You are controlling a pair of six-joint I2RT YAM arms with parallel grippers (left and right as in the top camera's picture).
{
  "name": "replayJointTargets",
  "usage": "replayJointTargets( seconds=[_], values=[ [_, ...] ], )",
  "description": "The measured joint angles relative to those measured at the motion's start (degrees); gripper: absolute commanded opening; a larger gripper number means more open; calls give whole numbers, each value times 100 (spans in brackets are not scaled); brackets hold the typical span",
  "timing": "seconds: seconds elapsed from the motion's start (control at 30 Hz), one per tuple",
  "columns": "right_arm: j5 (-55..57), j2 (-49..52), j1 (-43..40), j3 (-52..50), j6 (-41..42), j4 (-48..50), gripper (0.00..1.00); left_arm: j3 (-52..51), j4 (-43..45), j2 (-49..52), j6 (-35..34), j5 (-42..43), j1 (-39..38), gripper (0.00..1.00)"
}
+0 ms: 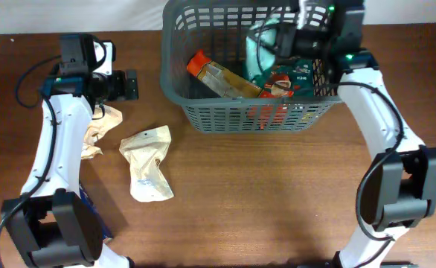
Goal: Pack container
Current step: 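Lift the mint-green packet and drop it into the basket, then withdraw the right gripper and grasp the crumpled beige pouch with left gripper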
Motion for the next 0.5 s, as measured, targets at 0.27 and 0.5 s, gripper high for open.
replayJointTargets(
  seconds=[0.27, 0.5],
  values=[
    [1255, 0, 109, 35, -1362, -2063, 72, 0, 0, 2, 0, 50, -2, 99],
    [2651, 0, 107, 33, -2214, -3073, 99, 0, -2, 4, 66, 46, -2, 99]
  ],
)
